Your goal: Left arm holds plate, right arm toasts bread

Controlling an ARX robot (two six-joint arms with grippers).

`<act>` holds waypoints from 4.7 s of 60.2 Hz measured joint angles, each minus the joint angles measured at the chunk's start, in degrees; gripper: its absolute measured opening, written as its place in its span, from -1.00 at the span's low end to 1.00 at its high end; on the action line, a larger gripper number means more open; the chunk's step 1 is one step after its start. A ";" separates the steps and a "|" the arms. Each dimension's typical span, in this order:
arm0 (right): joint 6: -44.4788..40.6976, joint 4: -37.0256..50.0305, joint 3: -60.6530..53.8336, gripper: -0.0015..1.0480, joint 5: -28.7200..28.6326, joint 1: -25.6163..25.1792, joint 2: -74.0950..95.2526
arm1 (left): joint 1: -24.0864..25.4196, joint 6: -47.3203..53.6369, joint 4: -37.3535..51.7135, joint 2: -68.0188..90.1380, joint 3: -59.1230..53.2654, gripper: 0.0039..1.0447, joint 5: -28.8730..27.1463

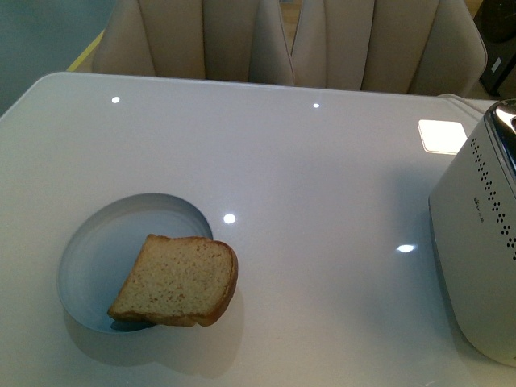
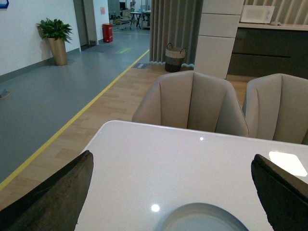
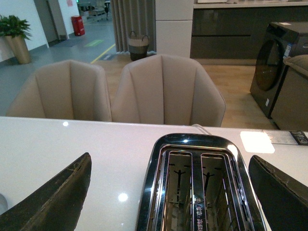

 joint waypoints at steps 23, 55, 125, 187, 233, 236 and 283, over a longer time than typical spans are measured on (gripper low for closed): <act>0.00 0.00 0.00 0.83 0.00 0.00 0.00 | 0.00 0.00 0.00 0.00 0.00 0.87 0.00; 0.00 0.00 0.00 0.83 0.00 0.02 0.00 | 3.72 3.85 -26.69 23.52 12.74 0.87 15.56; 0.00 0.00 0.00 0.83 0.00 0.02 0.00 | 8.92 4.59 12.92 128.23 46.14 0.87 16.81; 0.00 0.00 0.00 0.83 0.00 0.02 0.00 | 9.68 -1.36 6.91 131.36 51.74 -0.94 24.52; 0.00 0.00 0.00 0.83 -0.02 0.02 0.00 | 4.24 -13.40 -2.29 104.37 47.50 -0.94 30.34; 0.00 0.00 0.00 0.83 -0.02 0.02 0.00 | 1.03 -15.54 -2.93 103.58 48.11 -0.94 29.75; -0.02 0.00 0.00 0.83 -0.02 0.02 0.00 | -19.87 -26.51 -8.83 92.52 51.78 -0.94 22.93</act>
